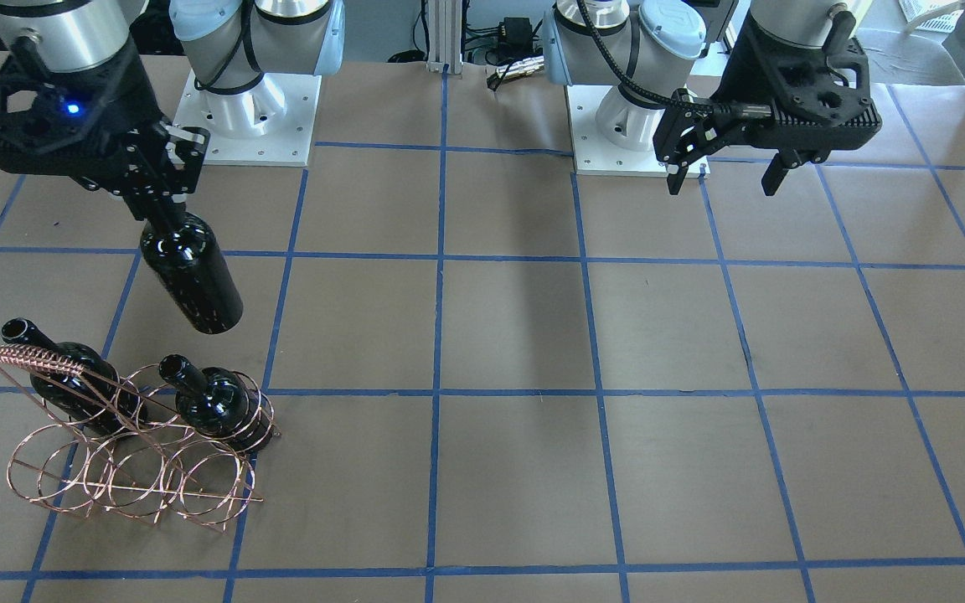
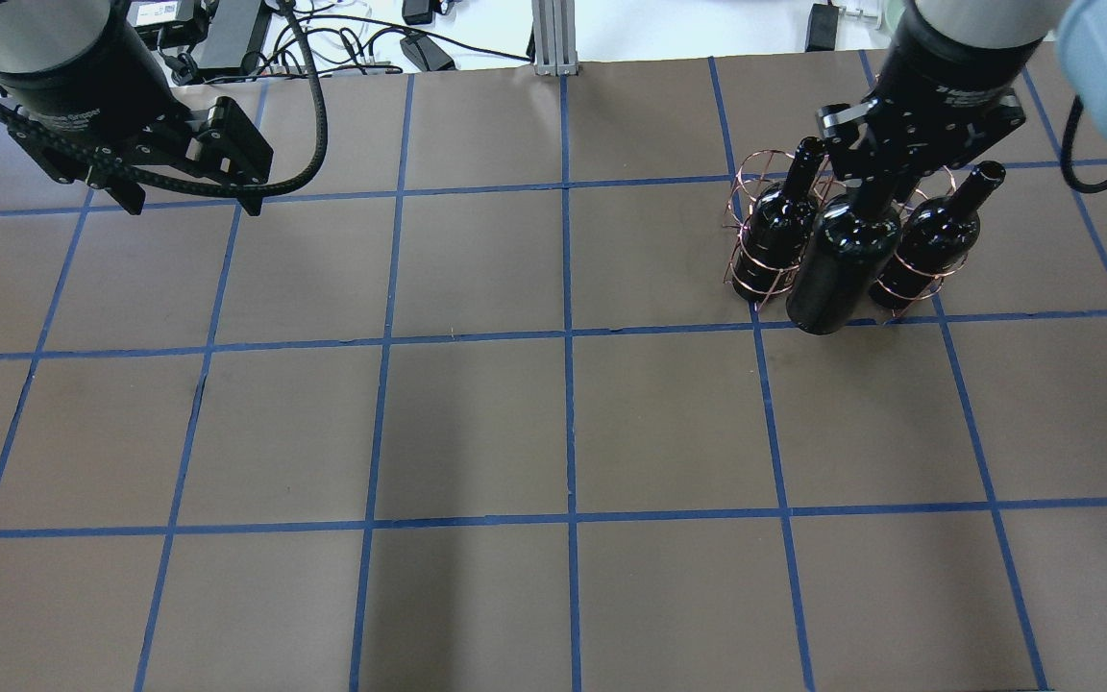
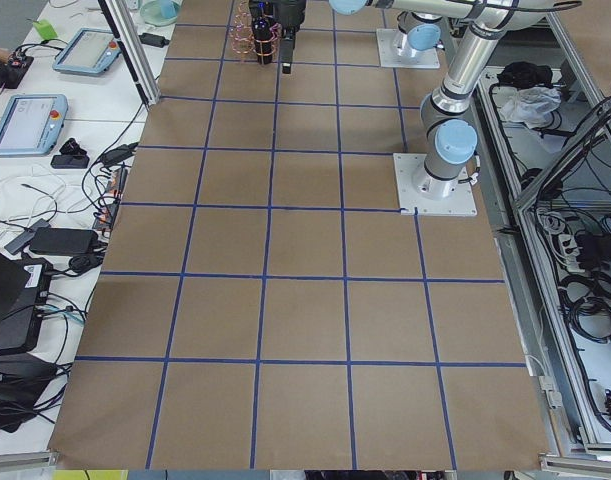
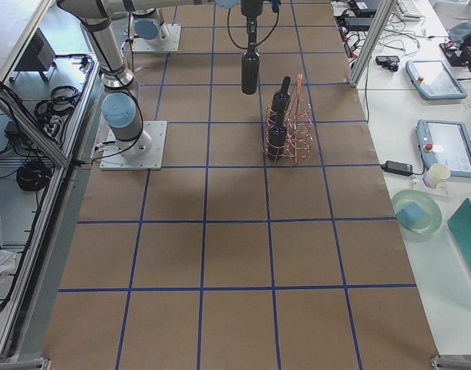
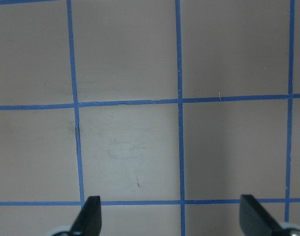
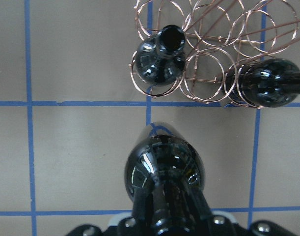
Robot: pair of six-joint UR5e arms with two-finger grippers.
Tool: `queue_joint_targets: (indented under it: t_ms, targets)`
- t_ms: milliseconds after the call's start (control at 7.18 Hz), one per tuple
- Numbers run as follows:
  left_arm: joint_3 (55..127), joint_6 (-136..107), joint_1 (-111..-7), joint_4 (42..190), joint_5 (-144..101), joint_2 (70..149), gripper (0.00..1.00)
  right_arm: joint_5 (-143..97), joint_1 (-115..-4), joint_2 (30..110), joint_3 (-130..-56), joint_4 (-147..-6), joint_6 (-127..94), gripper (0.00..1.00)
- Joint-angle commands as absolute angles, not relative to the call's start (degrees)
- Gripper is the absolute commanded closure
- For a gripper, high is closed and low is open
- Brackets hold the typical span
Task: Place wine into wine basket
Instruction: 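Lift the bottle with the right gripper and carry it to the copper rack, then lower the bottle into the empty middle slot of the copper rack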
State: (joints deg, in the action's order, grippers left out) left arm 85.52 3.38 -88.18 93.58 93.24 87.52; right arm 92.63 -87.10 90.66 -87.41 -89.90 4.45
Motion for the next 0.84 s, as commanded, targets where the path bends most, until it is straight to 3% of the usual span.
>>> queue_joint_targets:
  t_ms: [0,418,696]
  targets:
    - [85.5,3.3,-88.3,93.8,93.3,87.3,0.00,91.6,-81.1,90.6,-86.4,-90.1,8.8,1.00]
    - [85.5,3.3,-88.3,93.8,93.7,87.3,0.00,88.3,-80.3,83.7,-78.6,-90.3,9.4,1.00]
    - [85.5,3.3,-88.3,93.8,93.7,87.3,0.00,87.8,-80.3,80.2,-77.6,-93.0,10.3,1.00]
